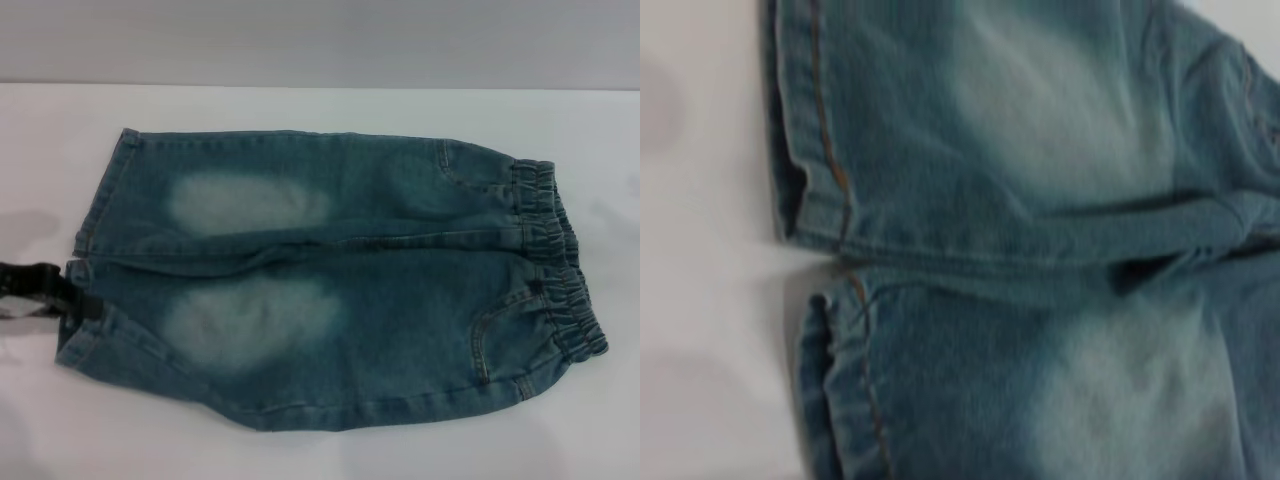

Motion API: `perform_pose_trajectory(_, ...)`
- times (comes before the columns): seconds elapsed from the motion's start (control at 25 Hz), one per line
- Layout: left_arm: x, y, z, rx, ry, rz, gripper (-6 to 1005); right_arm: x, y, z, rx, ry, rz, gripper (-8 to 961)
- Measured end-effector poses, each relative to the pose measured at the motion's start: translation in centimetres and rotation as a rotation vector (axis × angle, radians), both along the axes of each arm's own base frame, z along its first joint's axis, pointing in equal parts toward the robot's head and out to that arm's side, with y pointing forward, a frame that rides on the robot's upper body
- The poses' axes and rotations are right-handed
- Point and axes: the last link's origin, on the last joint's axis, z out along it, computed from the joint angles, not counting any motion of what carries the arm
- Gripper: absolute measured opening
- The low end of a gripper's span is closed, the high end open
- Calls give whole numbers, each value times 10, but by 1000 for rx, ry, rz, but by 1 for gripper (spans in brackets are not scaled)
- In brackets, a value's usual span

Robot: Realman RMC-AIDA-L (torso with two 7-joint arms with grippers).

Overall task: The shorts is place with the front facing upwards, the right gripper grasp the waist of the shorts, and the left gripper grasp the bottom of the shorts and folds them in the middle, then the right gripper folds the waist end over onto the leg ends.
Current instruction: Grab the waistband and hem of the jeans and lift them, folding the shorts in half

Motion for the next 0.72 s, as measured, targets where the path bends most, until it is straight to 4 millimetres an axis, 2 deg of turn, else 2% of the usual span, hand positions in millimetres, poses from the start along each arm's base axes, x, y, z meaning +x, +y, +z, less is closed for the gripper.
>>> perform_pose_trajectory(0.32, 2, 8, 2, 42, 4, -5, 38, -39, -3, 5, -441, -295, 92, 729)
perform_pose_trajectory(0.52, 4, 11, 1, 47, 6, -14, 41, -45, -2, -2, -615, -482, 67, 728)
perform_pose_trajectory(0.72, 5, 12, -1, 50, 6, -17, 43, -45, 1, -21, -732, -610, 24, 727)
